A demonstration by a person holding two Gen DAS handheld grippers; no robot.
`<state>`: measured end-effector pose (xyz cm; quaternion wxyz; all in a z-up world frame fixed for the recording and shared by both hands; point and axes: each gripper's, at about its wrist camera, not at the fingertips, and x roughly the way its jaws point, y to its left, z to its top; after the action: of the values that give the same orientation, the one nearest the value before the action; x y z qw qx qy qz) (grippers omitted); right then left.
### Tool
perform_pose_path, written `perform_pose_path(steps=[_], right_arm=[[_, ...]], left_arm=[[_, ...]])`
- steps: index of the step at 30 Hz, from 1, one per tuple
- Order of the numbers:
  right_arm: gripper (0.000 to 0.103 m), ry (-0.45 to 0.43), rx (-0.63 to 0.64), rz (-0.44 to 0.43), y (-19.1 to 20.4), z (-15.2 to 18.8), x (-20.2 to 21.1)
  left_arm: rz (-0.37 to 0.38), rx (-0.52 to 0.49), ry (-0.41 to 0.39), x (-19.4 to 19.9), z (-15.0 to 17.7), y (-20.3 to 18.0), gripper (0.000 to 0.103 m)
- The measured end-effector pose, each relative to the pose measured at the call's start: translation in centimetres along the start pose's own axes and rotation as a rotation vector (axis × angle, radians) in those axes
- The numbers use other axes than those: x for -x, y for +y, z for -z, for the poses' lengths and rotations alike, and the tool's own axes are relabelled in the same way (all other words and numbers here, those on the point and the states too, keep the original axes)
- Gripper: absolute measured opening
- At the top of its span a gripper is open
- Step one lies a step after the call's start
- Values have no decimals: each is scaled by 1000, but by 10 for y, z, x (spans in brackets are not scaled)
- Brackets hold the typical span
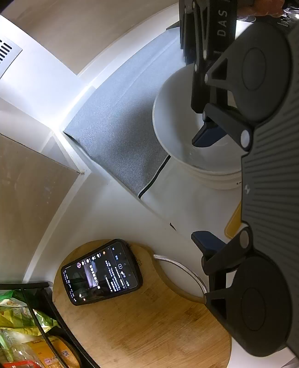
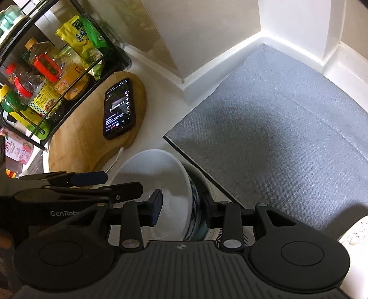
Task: Organize plates and bowls
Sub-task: 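Open both grippers and withdraw them from the bowl stack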
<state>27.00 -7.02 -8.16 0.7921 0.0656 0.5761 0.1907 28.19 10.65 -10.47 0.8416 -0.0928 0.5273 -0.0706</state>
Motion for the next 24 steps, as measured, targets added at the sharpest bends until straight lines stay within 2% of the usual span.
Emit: perform_pose_path(steps=[3,6,9,11,12,13,16,18,20,24], right_arm=[[46,16,-55,-41,-7,-4,1],[46,48,-109,-80,-15,-10,1],[46,66,-72,-67,-11,-14,3],[46,72,-39,-51,-6,-17,5],[50,72,-40,-52,-6,-19,7],[54,73,-64,-66,-9,-21,9],[57,78,-136,-99,-19,-27,13],[62,68,-117,-67,-19,-31,16],[63,68,-103,-42,-20,-33,17],[66,64,-69,-14,-20,-31,19]], left_arm=[[3,-4,7,1,-1,-2,87],[6,-22,35,3,-4,-7,93],[-26,-59,55,6,-7,-12,95],[-49,-63,65,7,-10,-13,100],[-64,-59,62,9,-12,-12,100],[-80,-59,62,10,-14,-11,100],[-155,-67,54,14,-20,-10,101],[-193,-70,36,15,-22,-10,102],[-215,-71,37,14,-23,-8,103],[-208,-41,62,14,-24,-2,103]])
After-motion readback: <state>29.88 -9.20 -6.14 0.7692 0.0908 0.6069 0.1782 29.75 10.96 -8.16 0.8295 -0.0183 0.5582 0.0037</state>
